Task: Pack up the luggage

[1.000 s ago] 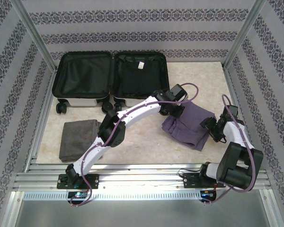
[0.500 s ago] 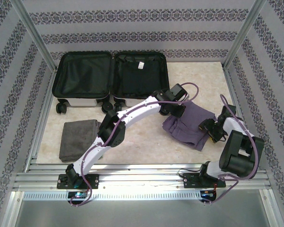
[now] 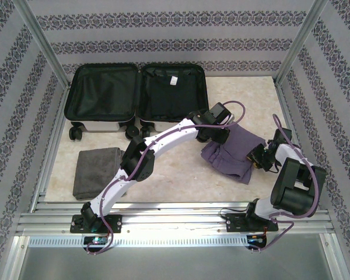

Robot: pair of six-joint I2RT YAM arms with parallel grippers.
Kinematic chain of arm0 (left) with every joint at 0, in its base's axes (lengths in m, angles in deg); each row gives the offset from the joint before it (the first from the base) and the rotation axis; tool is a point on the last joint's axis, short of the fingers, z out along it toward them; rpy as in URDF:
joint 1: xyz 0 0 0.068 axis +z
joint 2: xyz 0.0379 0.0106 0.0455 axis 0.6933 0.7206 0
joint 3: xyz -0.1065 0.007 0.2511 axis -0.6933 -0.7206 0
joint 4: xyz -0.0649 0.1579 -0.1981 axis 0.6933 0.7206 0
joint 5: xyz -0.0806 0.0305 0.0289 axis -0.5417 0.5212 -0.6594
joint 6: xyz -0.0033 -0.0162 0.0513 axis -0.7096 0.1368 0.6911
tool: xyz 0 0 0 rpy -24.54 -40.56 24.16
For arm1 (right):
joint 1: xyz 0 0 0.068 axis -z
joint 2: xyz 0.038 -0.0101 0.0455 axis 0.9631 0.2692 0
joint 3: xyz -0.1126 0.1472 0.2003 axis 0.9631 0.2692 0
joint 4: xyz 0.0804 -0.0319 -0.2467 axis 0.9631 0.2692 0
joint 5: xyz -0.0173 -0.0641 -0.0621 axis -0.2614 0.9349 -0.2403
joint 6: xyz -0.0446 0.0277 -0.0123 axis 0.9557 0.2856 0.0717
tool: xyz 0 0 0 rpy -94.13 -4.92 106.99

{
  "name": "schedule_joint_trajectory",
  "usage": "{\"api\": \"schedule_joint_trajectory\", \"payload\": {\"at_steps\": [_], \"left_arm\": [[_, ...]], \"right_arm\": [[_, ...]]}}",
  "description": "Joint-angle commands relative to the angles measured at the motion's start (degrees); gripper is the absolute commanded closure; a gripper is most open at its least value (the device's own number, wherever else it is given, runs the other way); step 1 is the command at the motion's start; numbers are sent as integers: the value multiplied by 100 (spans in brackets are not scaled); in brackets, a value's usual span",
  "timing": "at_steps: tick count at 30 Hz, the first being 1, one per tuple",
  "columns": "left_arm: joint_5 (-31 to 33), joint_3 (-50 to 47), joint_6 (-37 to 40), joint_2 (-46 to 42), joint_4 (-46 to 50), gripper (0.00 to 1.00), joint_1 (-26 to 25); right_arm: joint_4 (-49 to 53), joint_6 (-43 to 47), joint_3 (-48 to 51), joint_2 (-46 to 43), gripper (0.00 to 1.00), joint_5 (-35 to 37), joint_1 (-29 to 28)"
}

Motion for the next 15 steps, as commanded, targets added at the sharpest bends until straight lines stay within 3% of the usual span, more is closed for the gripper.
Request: {"api": "schedule_joint_trajectory", "payload": {"at_steps": [1, 4, 15], "left_arm": [[-134, 157, -114, -62, -531, 100, 62], [-169, 161, -136, -62, -615, 100, 65], [-177, 760, -461, -153, -151, 100, 334]], "right_arm": [[36, 118, -13, -61, 86, -148, -33], [125, 174, -68, -171, 99, -244, -39], [321, 193, -257, -1075, 100, -523, -163]]}}
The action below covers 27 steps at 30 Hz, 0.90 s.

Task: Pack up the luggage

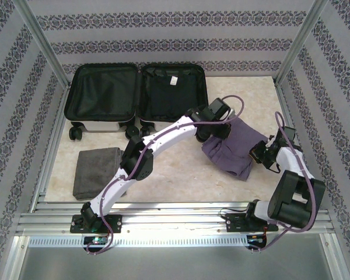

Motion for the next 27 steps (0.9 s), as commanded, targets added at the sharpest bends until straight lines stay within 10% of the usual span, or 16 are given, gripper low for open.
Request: {"api": "schedule_joint_trajectory", "payload": {"at_steps": [1, 27], "left_arm": [[-37, 375, -202, -206, -28, 100, 233], [-114, 366, -201, -1340, 829, 100, 1803]], "right_arm": [[279, 107, -325, -337, 100, -238, -236], [525, -347, -4515, 1693, 100, 145, -2820]]}}
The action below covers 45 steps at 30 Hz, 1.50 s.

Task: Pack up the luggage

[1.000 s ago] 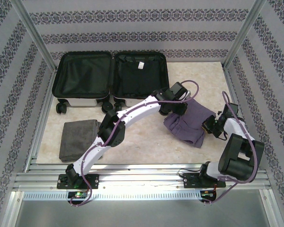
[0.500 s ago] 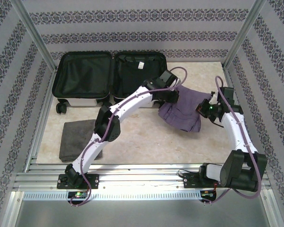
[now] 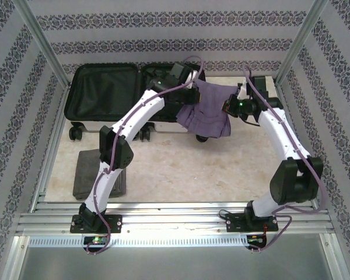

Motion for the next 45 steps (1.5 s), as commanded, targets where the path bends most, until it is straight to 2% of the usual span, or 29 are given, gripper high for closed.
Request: {"api": "schedule_joint_trajectory", "payload": {"at_steps": [1, 5, 10, 18, 26, 32, 33, 35, 36, 37, 40, 45], "left_arm": [[175, 190, 88, -357, 61, 100, 243], [450, 209, 301, -245, -9, 100, 473], [14, 218, 166, -98, -251, 100, 1026], [-395, 324, 20, 262, -728, 100, 1591], [-622, 286, 79, 647, -1360, 100, 1838], [-348, 319, 144, 891, -1614, 98, 1875], [-344, 328, 93, 932, -1636, 83, 1905], [-333, 334, -3, 960, -1614, 57, 1975], [-265, 324, -32, 950, -1571, 44, 2005], [-165, 328, -45, 928, -1511, 36, 2032], [66, 329, 18, 811, -1408, 23, 2083], [339, 328, 237, 458, -1064, 20, 2102]], "right_arm": [[-273, -230, -623, 350, 100, -191, -205], [-556, -387, -1268, 1011, 100, -112, -457], [-645, -362, -2187, 1820, 100, -14, -709], [-675, -443, -3255, 2881, 100, -107, -789], [-517, -409, -4692, 4207, 100, -294, -822], [50, -252, -5916, 5161, 100, -374, -822], [172, -210, -6059, 5259, 93, -328, -821], [283, -108, -6167, 5326, 71, -217, -786], [272, -94, -6161, 5311, 65, -211, -761], [264, -63, -6159, 5296, 59, -221, -720], [257, -43, -6159, 5241, 51, -228, -629], [288, 79, -5978, 4989, 48, -263, -544]]}}
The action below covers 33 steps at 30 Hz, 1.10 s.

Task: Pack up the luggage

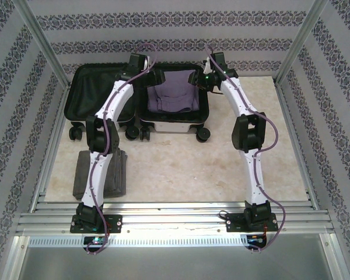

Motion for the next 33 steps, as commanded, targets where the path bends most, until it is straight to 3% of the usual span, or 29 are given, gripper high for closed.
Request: {"api": "schedule_joint_trajectory", "payload": {"at_steps": [1, 8, 13, 20, 26, 33], "left_arm": [[322, 177, 225, -594, 307, 20, 57], [888, 85, 277, -1175, 1545, 20, 43], [1274, -720, 257, -1809, 2004, 21, -2], [1762, -3513, 74, -3670, 1465, 19, -33], [2102, -5615, -769, -5292, 1350, 18, -28], [2117, -7192, -1605, -6326, 1962, 19, -239]], "right_arm": [[16, 189, 141, -495, 48, -10, 75], [-556, 231, 1028, -1024, 48, -241, 22], [-705, 195, 1277, -1149, 52, -628, -65], [-1569, 202, 3130, -2349, 52, -642, -200], [-2492, -1, 5051, -3585, 49, -655, -276], [-2796, -123, 6277, -4371, 49, -682, -340]]}}
